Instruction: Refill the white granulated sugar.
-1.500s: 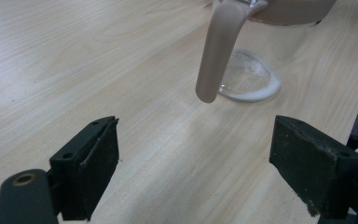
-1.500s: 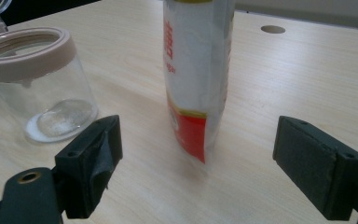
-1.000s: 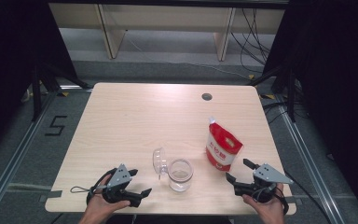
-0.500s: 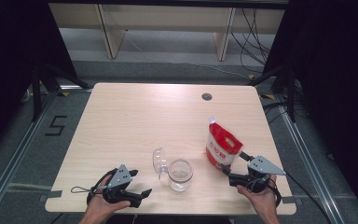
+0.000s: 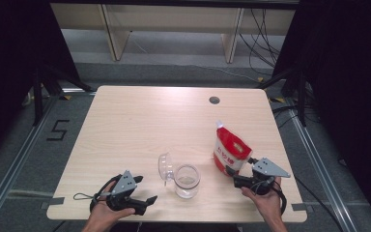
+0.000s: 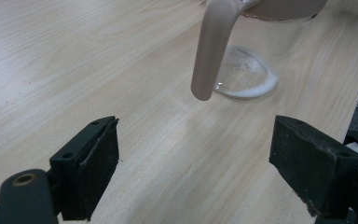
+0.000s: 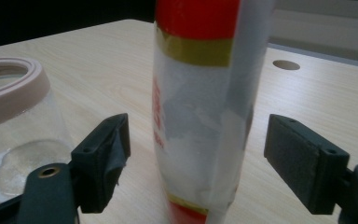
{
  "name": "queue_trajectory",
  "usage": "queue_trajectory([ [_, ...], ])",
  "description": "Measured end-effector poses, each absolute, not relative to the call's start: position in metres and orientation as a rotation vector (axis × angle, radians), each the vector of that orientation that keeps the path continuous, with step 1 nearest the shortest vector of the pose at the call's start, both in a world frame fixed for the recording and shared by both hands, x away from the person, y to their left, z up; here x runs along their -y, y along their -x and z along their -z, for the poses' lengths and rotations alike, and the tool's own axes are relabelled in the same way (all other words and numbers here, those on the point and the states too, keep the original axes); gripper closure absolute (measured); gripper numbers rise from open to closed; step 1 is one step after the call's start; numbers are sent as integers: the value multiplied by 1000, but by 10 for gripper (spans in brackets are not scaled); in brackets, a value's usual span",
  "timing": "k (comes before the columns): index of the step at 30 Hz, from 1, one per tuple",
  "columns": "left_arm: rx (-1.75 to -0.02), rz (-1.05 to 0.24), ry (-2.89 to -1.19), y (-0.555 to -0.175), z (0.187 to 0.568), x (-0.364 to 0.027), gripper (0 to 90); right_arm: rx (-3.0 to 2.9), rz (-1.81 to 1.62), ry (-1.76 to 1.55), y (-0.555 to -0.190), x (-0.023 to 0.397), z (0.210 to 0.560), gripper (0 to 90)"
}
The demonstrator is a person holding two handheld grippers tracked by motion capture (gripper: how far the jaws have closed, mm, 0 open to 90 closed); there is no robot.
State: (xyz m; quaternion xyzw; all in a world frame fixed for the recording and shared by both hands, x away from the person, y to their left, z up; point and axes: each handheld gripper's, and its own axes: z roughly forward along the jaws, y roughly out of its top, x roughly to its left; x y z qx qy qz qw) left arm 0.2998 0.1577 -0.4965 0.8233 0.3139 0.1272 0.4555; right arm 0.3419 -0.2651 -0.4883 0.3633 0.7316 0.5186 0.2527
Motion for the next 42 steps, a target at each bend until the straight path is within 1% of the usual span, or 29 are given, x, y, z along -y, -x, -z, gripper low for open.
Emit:
queue_trajectory([
  [5, -791, -312, -2018, -299, 496, -157, 153, -1988, -1399, -1034, -341, 260, 489, 269],
  [7, -761, -326, -2056, -301, 496, -159, 153, -1996, -1392, -1007, -344, 261, 489, 286],
  [11, -766, -325, -2051, -300, 496, -159, 153, -1993, -1405, -956, -349, 260, 491, 322],
  [15, -786, -313, -2010, -299, 497, -156, 153, -1983, -1416, -957, -352, 260, 491, 364],
  [16, -763, -325, -2044, -300, 496, -158, 153, -1982, -1410, -959, -351, 261, 491, 376],
  [18, -765, -324, -2054, -300, 496, -159, 154, -1983, -1429, -950, -353, 260, 492, 385],
  [19, -776, -306, -2023, -299, 496, -157, 154, -2020, -1439, -910, -354, 261, 491, 429],
  [25, -775, -305, -2017, -299, 497, -157, 154, -2018, -1435, -931, -352, 262, 490, 454],
  [35, -772, -309, -1999, -299, 498, -156, 154, -2077, -1482, -816, -359, 269, 489, 468],
  [39, -774, -309, -2012, -299, 497, -156, 154, -2070, -1499, -777, -362, 272, 489, 469],
  [42, -766, -324, -2042, -300, 497, -157, 154, -2098, -1496, -807, -361, 273, 489, 467],
])
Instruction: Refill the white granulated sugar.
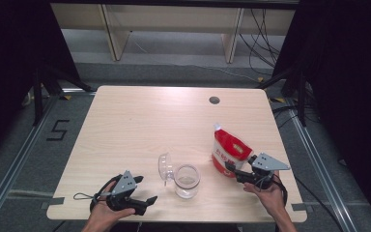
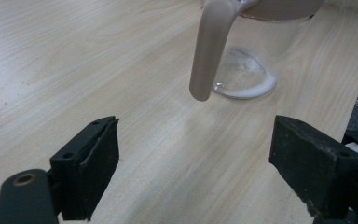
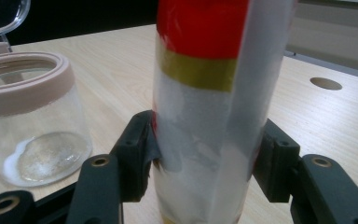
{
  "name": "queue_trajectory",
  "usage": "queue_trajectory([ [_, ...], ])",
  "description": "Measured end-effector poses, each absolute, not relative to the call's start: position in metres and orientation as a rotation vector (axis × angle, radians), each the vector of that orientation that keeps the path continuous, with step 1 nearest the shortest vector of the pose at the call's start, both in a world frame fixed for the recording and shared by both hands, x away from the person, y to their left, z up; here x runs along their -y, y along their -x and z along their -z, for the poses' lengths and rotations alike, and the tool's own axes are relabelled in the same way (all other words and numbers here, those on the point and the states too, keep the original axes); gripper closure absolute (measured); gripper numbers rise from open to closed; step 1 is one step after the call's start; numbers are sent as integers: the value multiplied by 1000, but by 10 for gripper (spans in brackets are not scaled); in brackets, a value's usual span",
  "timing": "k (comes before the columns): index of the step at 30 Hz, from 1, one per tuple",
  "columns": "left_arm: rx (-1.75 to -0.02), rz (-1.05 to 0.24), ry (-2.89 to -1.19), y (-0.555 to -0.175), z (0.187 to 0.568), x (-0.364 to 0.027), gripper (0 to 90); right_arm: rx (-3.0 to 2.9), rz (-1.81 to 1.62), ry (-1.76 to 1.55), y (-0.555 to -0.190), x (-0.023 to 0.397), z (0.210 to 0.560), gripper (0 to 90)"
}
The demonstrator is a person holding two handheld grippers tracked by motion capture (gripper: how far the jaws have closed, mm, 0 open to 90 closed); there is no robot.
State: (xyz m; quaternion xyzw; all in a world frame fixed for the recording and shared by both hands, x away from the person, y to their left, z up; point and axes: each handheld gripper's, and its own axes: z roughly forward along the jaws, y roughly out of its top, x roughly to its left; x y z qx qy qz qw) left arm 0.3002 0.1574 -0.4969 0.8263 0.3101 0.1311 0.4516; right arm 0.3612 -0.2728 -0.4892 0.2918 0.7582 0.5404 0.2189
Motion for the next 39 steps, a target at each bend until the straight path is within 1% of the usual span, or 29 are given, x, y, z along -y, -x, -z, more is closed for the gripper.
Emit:
queue_trajectory([
  [2, -766, -324, -2039, -300, 497, -157, 154, -2087, -1492, -815, -359, 271, 490, 452],
  [4, -775, -311, -2021, -299, 497, -156, 154, -2058, -1510, -827, -359, 270, 491, 411],
  [6, -769, -330, -2048, -299, 496, -157, 154, -2042, -1533, -869, -357, 267, 492, 356],
  [7, -772, -322, -2034, -299, 496, -156, 154, -2029, -1511, -894, -355, 266, 492, 325],
  [8, -767, -332, -2045, -300, 496, -157, 154, -2008, -1505, -867, -357, 265, 493, 309],
  [14, -774, -318, -2027, -299, 496, -156, 154, -2014, -1479, -869, -358, 257, 498, 222],
  [16, -769, -328, -2045, -299, 496, -157, 154, -2015, -1477, -886, -358, 256, 499, 213],
  [18, -773, -317, -2026, -299, 497, -156, 154, -2006, -1492, -886, -358, 254, 501, 207],
  [19, -771, -315, -2025, -299, 497, -155, 154, -2006, -1494, -875, -358, 254, 500, 185],
  [24, -775, -310, -2021, -299, 497, -155, 154, -1975, -1532, -859, -361, 251, 502, 169],
  [27, -773, -309, -2021, -299, 497, -155, 154, -1934, -1558, -877, -364, 252, 504, 180],
  [28, -764, -326, -2054, -300, 497, -157, 154, -1927, -1559, -890, -364, 251, 504, 188],
  [31, -765, -312, -2014, -299, 498, -155, 154, -1972, -1551, -899, -364, 252, 504, 205],
  [32, -763, -329, -2049, -300, 497, -156, 154, -1949, -1552, -854, -367, 252, 505, 209],
  [33, -772, -319, -2031, -299, 497, -155, 154, -1966, -1583, -914, -364, 249, 507, 218],
  [35, -762, -324, -2033, -300, 498, -156, 154, -1953, -1569, -908, -365, 250, 507, 233],
  [36, -767, -316, -2010, -299, 498, -154, 154, -1955, -1561, -899, -366, 251, 507, 239],
  [39, -745, -322, -2023, -300, 498, -155, 154, -1934, -1567, -811, -372, 253, 508, 267],
])
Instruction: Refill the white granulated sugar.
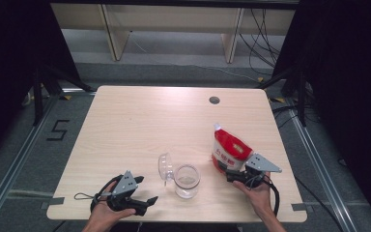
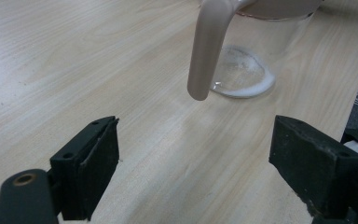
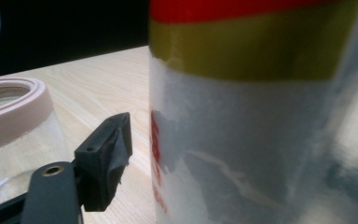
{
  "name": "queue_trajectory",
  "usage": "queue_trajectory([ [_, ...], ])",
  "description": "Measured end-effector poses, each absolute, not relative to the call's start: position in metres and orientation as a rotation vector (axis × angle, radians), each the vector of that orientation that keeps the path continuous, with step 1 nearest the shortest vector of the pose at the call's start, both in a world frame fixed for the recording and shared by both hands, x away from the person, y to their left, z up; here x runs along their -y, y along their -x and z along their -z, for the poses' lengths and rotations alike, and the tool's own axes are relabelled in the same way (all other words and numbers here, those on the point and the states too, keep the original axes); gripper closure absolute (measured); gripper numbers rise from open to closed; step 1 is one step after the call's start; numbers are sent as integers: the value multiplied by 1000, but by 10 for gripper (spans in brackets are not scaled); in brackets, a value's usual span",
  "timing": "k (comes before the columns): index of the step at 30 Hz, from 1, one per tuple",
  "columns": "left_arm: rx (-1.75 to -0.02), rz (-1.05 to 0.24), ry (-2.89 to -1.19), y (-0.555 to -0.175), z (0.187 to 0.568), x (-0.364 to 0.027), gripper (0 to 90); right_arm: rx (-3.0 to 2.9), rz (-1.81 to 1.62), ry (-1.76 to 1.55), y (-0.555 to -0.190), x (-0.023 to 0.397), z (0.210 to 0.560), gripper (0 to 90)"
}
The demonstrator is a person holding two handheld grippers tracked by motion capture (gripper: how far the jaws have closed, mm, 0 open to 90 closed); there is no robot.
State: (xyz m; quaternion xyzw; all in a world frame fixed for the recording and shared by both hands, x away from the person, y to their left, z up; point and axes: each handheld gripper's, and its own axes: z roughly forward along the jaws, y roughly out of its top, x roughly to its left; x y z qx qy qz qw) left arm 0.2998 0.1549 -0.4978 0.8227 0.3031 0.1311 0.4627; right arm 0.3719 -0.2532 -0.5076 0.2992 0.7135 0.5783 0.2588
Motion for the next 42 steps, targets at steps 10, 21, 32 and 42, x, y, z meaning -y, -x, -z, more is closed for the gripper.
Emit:
queue_trajectory([
  [10, -733, -321, -2045, -300, 498, -155, 154, -1938, -1610, -814, -373, 252, 510, 326],
  [21, -735, -319, -2045, -300, 498, -155, 154, -1918, -1608, -831, -375, 252, 513, 395],
  [32, -739, -318, -2043, -300, 498, -155, 154, -1941, -1610, -870, -376, 254, 516, 415],
  [42, -741, -323, -2047, -299, 497, -154, 154, -1928, -1611, -852, -377, 254, 516, 443],
])
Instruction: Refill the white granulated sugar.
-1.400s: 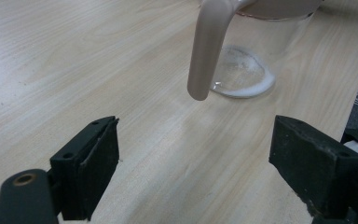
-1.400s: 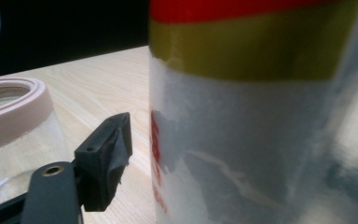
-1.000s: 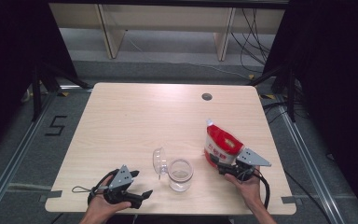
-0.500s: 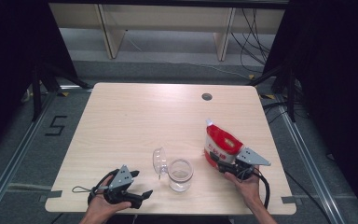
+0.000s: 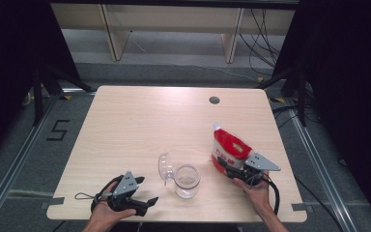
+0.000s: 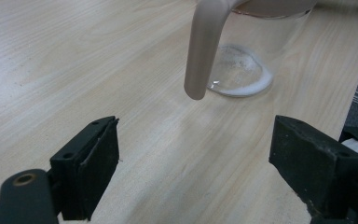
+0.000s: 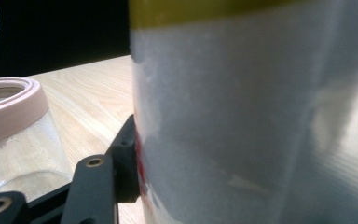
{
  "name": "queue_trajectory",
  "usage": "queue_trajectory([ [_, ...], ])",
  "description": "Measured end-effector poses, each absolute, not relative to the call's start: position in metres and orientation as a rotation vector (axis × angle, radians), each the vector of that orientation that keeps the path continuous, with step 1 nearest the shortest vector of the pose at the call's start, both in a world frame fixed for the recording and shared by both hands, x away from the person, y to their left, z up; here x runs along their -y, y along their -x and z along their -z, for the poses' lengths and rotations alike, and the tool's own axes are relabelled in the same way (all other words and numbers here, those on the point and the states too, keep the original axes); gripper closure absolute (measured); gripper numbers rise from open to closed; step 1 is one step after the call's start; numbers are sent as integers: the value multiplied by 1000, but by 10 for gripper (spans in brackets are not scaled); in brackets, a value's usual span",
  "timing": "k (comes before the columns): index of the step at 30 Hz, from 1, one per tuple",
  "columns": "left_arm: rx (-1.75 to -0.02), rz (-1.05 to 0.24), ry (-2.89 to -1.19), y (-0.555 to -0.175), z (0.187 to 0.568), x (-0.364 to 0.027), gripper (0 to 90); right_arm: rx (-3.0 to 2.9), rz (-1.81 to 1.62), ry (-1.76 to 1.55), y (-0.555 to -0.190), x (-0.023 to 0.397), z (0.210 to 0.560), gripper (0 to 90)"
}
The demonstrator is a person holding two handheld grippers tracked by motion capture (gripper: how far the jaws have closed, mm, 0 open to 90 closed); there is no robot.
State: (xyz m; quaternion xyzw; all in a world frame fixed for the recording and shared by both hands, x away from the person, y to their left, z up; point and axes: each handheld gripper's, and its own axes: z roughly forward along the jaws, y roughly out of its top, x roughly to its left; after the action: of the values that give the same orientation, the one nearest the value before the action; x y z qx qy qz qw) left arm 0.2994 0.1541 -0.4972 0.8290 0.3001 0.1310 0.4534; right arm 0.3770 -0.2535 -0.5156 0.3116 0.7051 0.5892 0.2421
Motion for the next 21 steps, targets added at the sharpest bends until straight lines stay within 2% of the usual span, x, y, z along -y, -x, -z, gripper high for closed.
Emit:
queue_trajectory([
  [12, -755, -324, -2052, -299, 498, -154, 154, -1906, -1630, -837, -379, 253, 516, 377],
  [16, -761, -314, -2034, -298, 498, -153, 154, -1924, -1636, -841, -378, 253, 516, 432],
  [21, -760, -308, -2029, -298, 498, -153, 154, -1905, -1625, -804, -380, 253, 516, 445],
])
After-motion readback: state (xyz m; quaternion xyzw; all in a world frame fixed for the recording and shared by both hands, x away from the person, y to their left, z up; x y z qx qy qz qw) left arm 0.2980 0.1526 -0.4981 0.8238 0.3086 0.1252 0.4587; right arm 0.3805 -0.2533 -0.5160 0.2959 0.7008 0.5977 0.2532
